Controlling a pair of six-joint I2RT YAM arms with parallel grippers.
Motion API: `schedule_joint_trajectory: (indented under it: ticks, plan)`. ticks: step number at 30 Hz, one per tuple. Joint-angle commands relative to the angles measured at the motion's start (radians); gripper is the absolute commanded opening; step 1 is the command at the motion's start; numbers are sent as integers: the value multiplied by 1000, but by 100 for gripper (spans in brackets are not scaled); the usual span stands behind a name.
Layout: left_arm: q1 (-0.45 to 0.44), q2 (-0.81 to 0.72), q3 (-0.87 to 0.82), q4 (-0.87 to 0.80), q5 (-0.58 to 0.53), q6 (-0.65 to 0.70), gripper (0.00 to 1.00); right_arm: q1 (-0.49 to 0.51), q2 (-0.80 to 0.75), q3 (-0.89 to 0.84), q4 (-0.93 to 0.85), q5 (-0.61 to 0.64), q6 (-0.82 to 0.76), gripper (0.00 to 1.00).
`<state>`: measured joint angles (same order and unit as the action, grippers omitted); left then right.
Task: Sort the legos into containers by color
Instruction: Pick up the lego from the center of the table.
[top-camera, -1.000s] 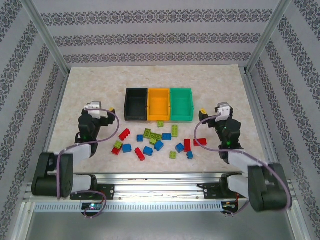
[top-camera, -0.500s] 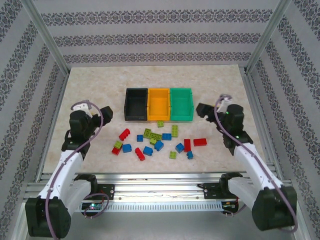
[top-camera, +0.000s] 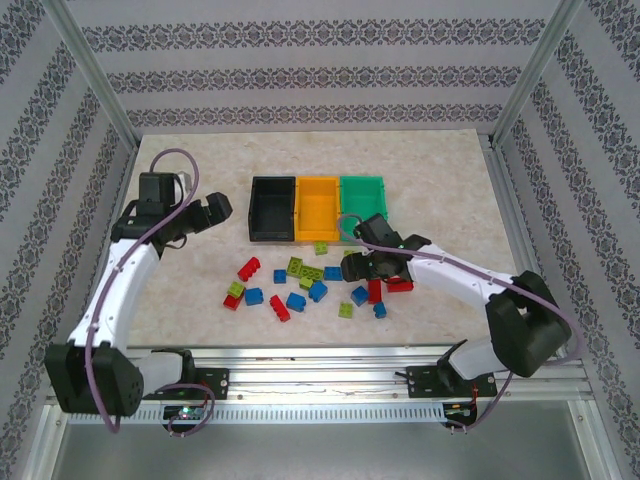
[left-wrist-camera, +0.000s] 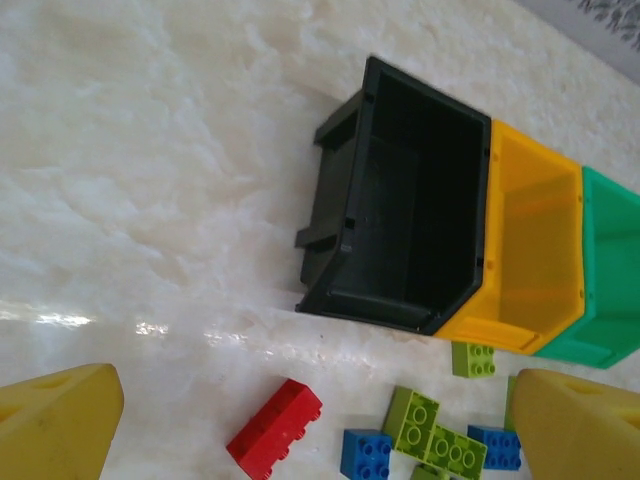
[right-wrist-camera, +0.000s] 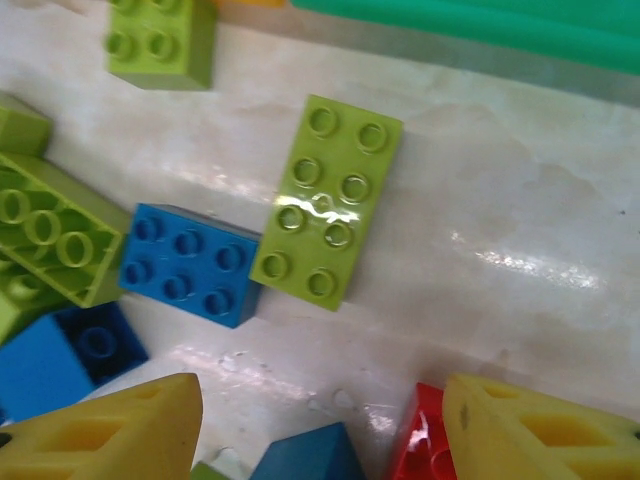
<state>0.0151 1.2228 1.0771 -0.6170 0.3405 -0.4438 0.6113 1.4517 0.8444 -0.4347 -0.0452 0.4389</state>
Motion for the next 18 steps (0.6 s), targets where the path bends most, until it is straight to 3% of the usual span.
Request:
schedule_joint_trajectory:
  ticks: [1,8,12,18]
  plan:
    - [1,65,40,-52,104,-4,100,3,54,38,0,59,13,65]
    - [-21,110,12,-4,53,29,100,-1,190,106,85,59,92,64]
    - [-25,131,-21,-7,108,69,100,-1,214,140,92,67,84,58]
    - [-32,148,-2,-44,86,111,100,-16,270,155,88,87,79,51]
